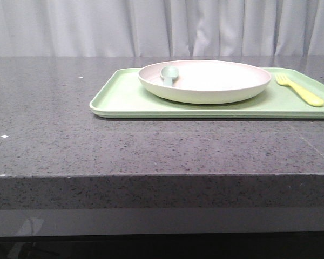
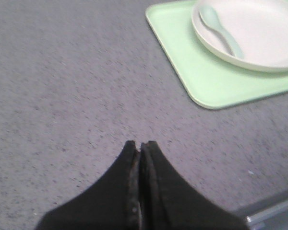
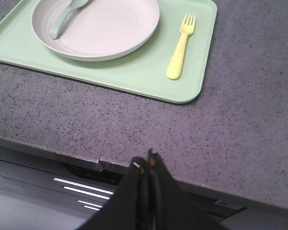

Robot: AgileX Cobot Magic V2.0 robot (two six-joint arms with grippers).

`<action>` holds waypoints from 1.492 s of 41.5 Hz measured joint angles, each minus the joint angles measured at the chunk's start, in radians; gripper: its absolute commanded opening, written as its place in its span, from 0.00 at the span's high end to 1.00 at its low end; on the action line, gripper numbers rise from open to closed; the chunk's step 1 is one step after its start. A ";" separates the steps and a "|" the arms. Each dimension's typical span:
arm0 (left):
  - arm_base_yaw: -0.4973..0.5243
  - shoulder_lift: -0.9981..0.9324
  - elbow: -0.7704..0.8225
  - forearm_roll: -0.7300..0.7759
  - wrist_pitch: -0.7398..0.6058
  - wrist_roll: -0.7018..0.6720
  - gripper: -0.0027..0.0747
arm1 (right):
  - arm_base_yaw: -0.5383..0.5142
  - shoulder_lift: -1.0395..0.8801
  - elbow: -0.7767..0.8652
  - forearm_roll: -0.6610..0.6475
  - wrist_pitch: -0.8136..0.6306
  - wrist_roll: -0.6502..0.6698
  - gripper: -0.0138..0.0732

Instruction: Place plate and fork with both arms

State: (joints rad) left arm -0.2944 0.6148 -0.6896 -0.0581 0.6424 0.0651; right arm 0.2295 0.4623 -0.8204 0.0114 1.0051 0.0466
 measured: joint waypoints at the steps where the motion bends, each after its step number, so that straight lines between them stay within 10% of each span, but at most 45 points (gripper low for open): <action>1: 0.013 -0.027 0.027 0.005 -0.041 0.000 0.99 | 0.000 0.000 0.000 0.000 0.000 0.000 0.94; 12: 0.184 -0.384 0.461 -0.005 -0.438 0.000 0.99 | 0.000 0.000 0.000 -0.001 0.000 0.000 0.94; 23: 0.282 -0.615 0.689 -0.065 -0.534 0.000 0.99 | 0.000 0.000 0.000 -0.001 0.000 0.000 0.94; 62: 0.284 -0.619 0.693 -0.072 -0.569 0.000 0.99 | 0.000 0.000 0.002 -0.001 0.000 0.000 0.94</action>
State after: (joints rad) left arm -0.0104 -0.0044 0.0036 -0.1298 0.0736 0.0651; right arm 0.2295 0.4618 -0.8187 0.0107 1.0051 0.0466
